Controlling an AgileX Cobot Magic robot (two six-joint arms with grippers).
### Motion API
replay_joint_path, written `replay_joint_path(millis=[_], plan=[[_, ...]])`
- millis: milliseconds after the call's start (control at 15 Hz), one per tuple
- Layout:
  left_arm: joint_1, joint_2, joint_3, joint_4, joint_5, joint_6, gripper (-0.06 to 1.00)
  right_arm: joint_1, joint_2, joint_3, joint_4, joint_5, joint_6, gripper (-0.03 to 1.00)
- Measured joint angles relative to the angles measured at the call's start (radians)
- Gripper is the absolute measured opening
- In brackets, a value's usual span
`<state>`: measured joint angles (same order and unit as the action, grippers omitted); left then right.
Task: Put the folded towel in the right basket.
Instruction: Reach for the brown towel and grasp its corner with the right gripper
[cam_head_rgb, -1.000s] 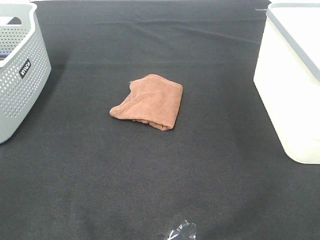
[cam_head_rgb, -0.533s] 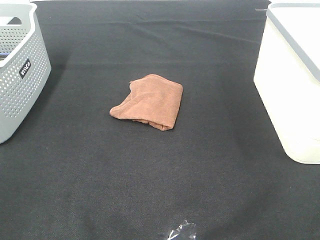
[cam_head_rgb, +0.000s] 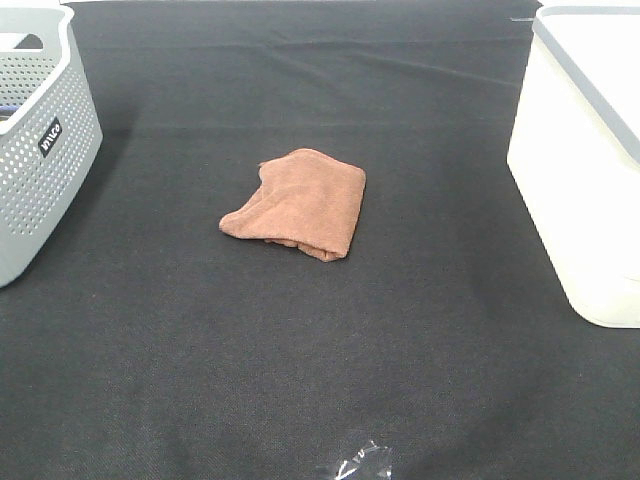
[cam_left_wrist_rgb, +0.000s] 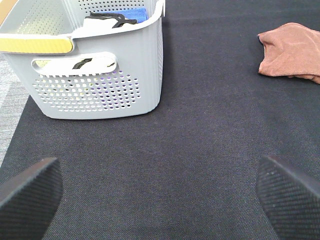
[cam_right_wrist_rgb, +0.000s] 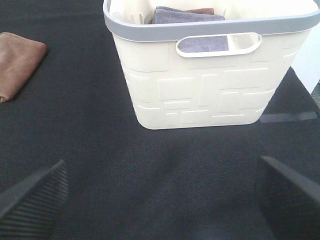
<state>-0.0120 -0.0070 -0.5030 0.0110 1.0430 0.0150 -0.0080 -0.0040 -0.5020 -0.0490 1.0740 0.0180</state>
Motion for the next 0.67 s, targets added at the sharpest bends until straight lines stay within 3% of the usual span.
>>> replay_joint_path(millis=[667], plan=[[0.0,0.0,0.0,0.0,0.0,0.0,0.98,0.0,0.0,0.0,0.0,0.0,0.0,0.97]])
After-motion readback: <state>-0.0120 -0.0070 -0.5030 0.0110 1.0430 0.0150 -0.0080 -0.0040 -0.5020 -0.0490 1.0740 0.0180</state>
